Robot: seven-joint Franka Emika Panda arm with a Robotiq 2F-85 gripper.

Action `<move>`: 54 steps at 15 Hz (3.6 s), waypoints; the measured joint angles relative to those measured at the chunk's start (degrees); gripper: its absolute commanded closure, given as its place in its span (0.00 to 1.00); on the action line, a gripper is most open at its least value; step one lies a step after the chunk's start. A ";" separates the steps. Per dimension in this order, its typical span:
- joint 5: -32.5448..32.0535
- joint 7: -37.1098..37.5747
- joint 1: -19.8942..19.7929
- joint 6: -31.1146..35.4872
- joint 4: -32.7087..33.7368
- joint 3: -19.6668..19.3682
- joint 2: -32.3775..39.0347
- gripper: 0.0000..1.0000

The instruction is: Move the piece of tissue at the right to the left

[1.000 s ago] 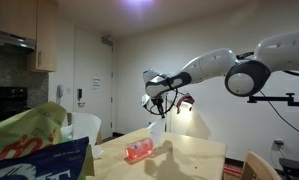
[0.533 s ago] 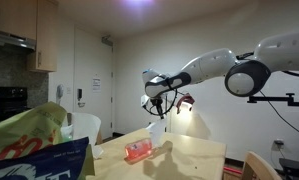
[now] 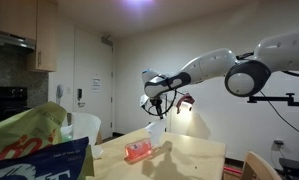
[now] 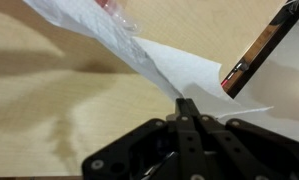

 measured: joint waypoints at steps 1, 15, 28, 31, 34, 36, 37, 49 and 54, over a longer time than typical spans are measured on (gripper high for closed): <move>0.15 -2.04 0.12 0.38 -0.14 0.86 0.17 1.00; 5.46 -28.77 1.35 4.08 -10.85 12.20 4.58 1.00; 9.36 -30.34 0.20 5.42 -16.43 11.72 2.17 1.00; 11.39 -26.00 -0.81 5.31 -17.50 11.76 1.50 1.00; 12.46 -22.18 -1.47 4.84 -17.78 11.77 1.28 1.00; 13.27 -19.89 -1.92 4.49 -17.79 11.79 1.23 1.00; 13.76 -18.76 -2.14 4.38 -17.81 11.80 1.20 1.00; 20.27 -13.89 -6.16 4.92 -19.42 14.16 0.13 0.99; 19.91 -13.80 -5.99 5.20 -19.37 13.70 0.03 1.00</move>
